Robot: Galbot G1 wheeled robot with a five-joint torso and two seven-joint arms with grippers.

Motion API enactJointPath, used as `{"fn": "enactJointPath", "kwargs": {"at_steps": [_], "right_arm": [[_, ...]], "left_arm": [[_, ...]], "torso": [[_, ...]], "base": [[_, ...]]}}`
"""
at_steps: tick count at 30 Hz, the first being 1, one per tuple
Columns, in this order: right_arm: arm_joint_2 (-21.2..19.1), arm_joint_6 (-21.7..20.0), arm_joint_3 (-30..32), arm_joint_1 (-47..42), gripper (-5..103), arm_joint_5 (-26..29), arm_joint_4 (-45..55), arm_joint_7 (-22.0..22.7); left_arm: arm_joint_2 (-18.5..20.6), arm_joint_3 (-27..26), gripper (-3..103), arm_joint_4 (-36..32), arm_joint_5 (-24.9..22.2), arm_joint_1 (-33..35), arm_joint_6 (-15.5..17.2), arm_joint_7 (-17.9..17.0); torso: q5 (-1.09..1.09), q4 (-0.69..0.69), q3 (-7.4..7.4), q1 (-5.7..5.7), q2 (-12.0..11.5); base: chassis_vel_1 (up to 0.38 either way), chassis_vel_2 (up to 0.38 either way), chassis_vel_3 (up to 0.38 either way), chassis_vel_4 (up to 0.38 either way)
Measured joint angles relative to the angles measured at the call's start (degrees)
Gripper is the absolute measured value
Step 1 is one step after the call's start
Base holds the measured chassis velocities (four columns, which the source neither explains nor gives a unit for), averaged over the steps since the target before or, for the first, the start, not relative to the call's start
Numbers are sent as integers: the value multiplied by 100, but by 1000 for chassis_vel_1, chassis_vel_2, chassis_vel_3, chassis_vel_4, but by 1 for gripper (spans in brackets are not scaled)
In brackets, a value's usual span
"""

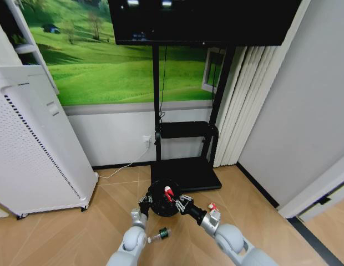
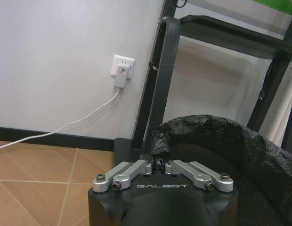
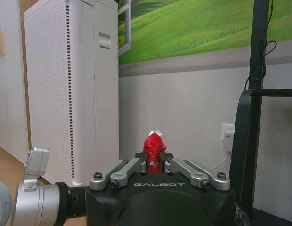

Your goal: Pick up the trash bin and place the garbage on the floor into it.

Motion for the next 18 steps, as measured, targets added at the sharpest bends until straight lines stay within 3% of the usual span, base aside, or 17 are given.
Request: {"fn": "enactJointPath", "kwargs": {"at_steps": [5,6,7,11,14,15,18], "right_arm": [[9,-29,-27,10,10,-1,-5,18],[8,-33,-27,12,14,-1,-5,18],[4,-33,-28,14,24,0,-4,18],[-7,-33,-25,17,40,5,0,18],[-11,-33,-24,17,40,5,1,18],[-17,-33,-21,17,52,5,1,18],[-26,-33,-19,16,57,5,2,12]], "left_arm": [[14,-1,7,-10,-37,-16,0,0],[14,-1,7,-10,-39,-17,0,0],[10,-1,7,-10,-41,-16,0,0],[-7,-7,7,-13,-41,-4,0,2],[-9,-10,7,-15,-40,2,0,3],[-13,-17,7,-17,-38,10,0,4],[-16,-32,7,-19,-37,15,0,5]], "torso": [[0,0,0,0,0],[0,0,0,0,0],[0,0,0,0,0],[0,-1,0,0,0],[0,0,0,0,0],[0,-1,0,0,0],[0,0,0,0,0]], "base": [[0,0,0,0],[0,0,0,0],[0,0,0,0],[0,0,0,0],[0,0,0,0],[0,0,0,0],[0,0,0,0]]}}
